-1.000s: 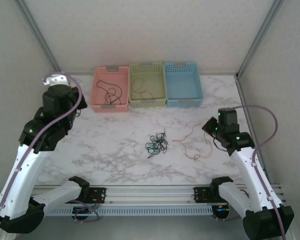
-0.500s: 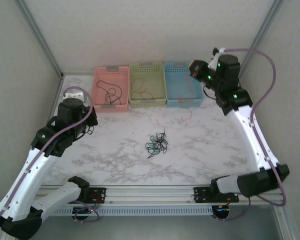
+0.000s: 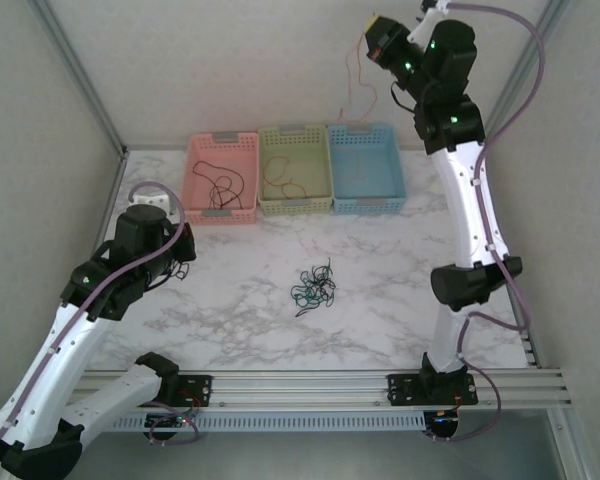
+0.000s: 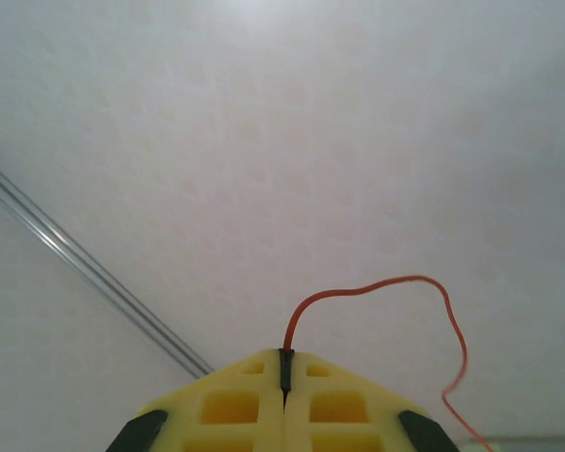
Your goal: Untangle the cables
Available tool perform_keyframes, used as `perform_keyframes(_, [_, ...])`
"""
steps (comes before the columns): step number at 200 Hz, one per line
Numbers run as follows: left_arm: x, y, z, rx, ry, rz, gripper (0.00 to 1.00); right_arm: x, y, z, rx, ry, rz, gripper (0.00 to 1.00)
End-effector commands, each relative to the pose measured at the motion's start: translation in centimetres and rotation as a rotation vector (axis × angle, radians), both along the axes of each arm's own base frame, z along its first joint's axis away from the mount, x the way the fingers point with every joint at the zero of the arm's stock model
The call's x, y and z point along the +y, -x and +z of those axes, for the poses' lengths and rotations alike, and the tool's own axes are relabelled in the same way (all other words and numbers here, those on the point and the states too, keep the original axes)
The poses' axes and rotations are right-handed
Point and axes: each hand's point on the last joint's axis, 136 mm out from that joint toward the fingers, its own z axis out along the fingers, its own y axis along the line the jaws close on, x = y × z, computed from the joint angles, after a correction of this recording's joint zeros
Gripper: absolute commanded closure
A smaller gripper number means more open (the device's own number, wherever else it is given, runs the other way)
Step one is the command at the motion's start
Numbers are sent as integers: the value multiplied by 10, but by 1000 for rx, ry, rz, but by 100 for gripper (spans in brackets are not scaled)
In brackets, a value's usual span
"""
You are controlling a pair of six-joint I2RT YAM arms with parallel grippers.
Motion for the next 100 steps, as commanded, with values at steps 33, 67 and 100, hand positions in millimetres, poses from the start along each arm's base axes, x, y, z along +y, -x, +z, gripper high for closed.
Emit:
perform_keyframes(33, [1, 4, -10, 30, -7, -5, 100, 21, -41, -16, 1, -67, 25, 100])
perform_keyframes(67, [3, 4, -14, 40, -18, -1, 100, 58, -77, -89, 150, -43, 87, 100])
perform_keyframes(100, [3, 4, -18, 50, -27, 1, 100, 99, -95, -177, 319, 35, 155, 100])
